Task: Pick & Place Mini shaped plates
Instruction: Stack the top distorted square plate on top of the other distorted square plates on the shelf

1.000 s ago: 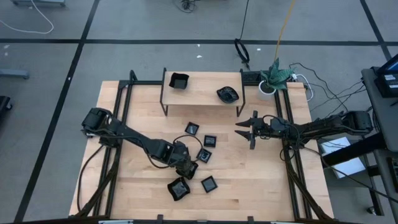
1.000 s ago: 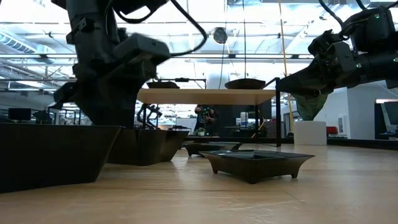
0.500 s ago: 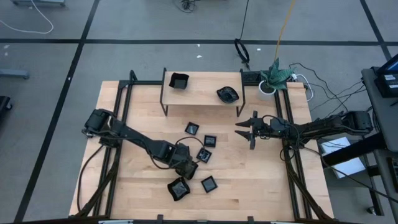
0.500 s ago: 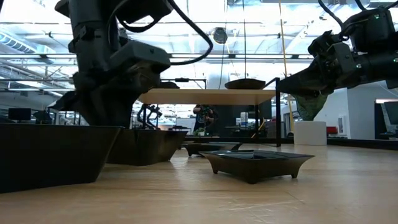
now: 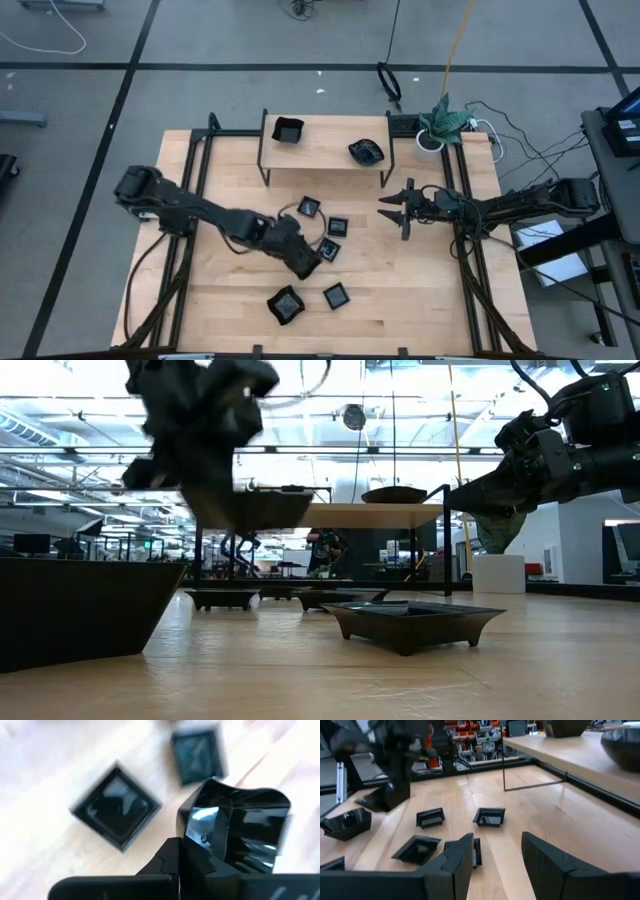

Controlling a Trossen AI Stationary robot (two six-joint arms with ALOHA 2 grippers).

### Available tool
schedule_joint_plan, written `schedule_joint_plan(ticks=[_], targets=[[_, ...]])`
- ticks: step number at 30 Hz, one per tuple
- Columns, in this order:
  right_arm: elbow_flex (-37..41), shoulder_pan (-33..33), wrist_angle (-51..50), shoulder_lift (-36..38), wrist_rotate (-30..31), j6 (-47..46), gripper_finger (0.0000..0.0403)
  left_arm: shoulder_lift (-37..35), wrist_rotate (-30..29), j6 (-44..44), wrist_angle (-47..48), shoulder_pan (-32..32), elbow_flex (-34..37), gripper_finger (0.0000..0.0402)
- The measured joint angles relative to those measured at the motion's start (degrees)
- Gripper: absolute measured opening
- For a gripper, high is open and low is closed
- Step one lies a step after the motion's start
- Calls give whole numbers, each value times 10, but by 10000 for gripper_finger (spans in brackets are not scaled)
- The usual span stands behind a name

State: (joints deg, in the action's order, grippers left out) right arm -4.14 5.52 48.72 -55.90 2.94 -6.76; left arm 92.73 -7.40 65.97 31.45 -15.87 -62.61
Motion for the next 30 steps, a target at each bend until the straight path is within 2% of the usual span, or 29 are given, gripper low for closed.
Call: schedule_joint_plan(ticks=[6, 10, 13, 16, 18, 20, 25, 30], targets=[[0, 0, 6, 0, 0, -1, 157, -121, -60, -59, -9, 40, 0, 4], [0, 0, 6, 0, 0, -1, 157, -210, -77, -118, -48, 103, 0, 7], [0, 0, 7, 0, 0, -1, 157, -270, -67, -181, -98, 164, 0, 5], [0, 0, 7, 0, 0, -1, 157, -316, 18, -237, -169, 245, -1, 5], [0, 0, 7, 0, 1, -1, 157, -334, 111, -253, -182, 313, -19, 8], [0, 0, 8, 0, 1, -1, 157, -342, 171, -249, -169, 382, -51, 8], [0, 0, 10, 0, 2, 1, 157, -300, 254, -245, -81, 526, -181, 5], [0, 0, 17, 0, 2, 6, 157, -198, 291, -261, 63, 613, -334, 3]])
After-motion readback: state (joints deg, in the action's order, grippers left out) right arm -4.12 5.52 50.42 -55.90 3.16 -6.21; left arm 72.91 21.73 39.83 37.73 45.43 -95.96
